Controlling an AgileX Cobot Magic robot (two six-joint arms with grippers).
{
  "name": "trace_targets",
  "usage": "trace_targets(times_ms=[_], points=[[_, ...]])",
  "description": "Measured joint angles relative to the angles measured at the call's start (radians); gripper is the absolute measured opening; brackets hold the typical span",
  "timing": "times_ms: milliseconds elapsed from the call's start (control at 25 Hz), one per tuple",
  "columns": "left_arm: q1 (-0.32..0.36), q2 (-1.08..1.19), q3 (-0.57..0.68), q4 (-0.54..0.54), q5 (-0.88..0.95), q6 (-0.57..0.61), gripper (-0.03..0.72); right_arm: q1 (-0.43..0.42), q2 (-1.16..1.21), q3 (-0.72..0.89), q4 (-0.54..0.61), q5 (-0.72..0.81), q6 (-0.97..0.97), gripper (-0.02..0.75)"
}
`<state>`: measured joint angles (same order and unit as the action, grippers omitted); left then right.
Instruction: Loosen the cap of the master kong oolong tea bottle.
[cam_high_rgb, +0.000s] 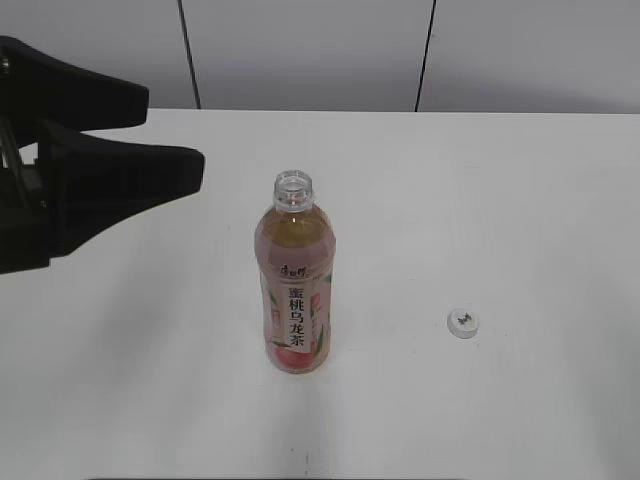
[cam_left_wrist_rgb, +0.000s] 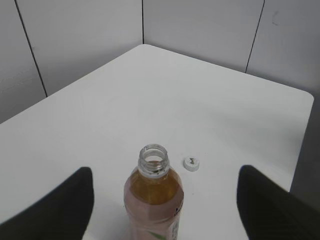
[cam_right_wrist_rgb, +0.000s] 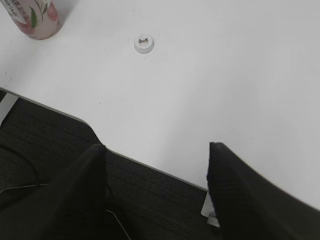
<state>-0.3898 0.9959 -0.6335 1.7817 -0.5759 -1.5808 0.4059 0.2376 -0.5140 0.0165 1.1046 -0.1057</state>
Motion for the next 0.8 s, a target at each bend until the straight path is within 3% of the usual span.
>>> trace_targets(times_ms=[360, 560, 800], points=[[0.000, 0.000, 0.000, -0.030, 0.022, 0.000, 0.522, 0.000, 0.000, 0.000, 0.000, 0.000, 0.000, 0.483], [0.000, 0.000, 0.000, -0.181, 0.102, 0.041, 0.522, 0.000, 0.000, 0.000, 0.000, 0.000, 0.000, 0.483], [0.000, 0.000, 0.000, -0.443, 0.180, 0.258, 0.522, 0.000, 0.000, 0.000, 0.000, 0.000, 0.000, 0.482]])
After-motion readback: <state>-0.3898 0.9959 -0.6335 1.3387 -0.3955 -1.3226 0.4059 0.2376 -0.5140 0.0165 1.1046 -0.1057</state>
